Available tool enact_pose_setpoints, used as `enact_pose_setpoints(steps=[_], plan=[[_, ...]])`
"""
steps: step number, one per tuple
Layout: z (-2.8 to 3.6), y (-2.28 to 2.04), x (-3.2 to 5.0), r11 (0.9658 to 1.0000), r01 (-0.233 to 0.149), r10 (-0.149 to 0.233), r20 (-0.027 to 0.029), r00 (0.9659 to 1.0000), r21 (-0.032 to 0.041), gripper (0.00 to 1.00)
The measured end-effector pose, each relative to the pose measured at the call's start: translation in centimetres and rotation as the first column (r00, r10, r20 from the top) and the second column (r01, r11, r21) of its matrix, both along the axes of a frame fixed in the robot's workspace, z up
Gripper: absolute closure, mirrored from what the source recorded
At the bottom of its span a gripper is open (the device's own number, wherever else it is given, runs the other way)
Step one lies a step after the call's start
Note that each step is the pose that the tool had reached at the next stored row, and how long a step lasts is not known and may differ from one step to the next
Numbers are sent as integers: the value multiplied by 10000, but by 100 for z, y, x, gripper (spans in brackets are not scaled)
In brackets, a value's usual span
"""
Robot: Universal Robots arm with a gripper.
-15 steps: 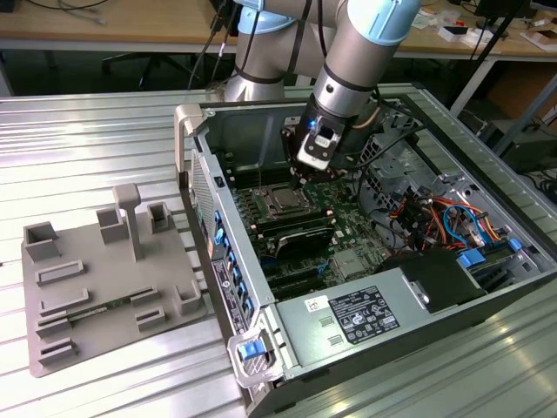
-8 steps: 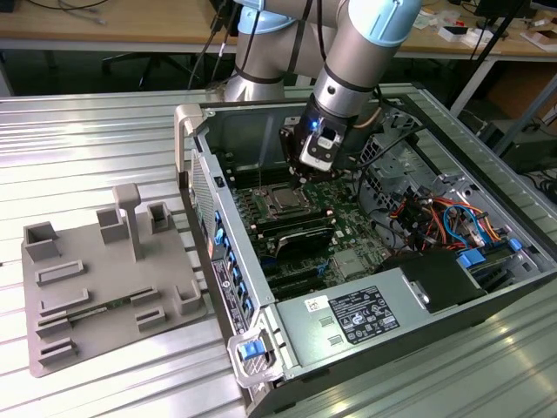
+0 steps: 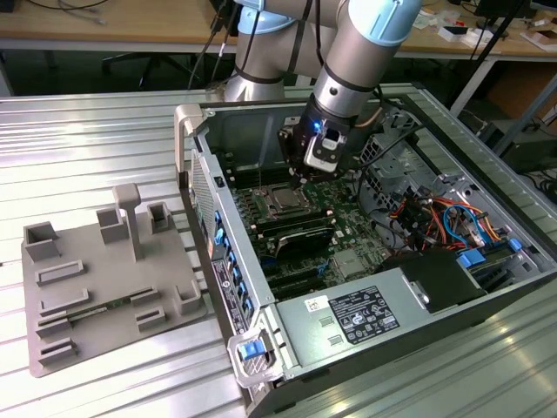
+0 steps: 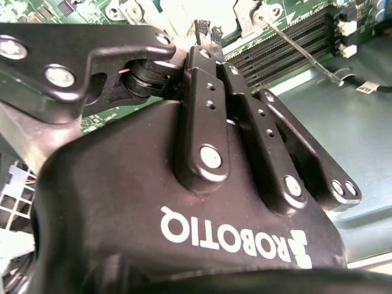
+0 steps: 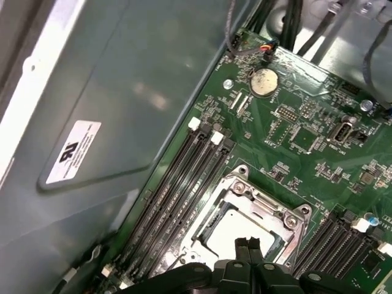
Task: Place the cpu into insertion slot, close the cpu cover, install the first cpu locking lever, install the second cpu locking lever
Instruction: 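Install the first cpu locking lever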
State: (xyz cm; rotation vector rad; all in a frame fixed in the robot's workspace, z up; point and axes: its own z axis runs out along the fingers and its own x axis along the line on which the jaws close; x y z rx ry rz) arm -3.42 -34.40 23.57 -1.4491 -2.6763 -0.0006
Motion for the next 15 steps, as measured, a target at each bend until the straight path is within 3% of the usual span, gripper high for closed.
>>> enact_pose_setpoints(steps=[8,15], plan=[[0,0,0,9963,-859,859,-1,9963,0,89],[0,0,0,9921,-1254,1254,0,9921,0,89]])
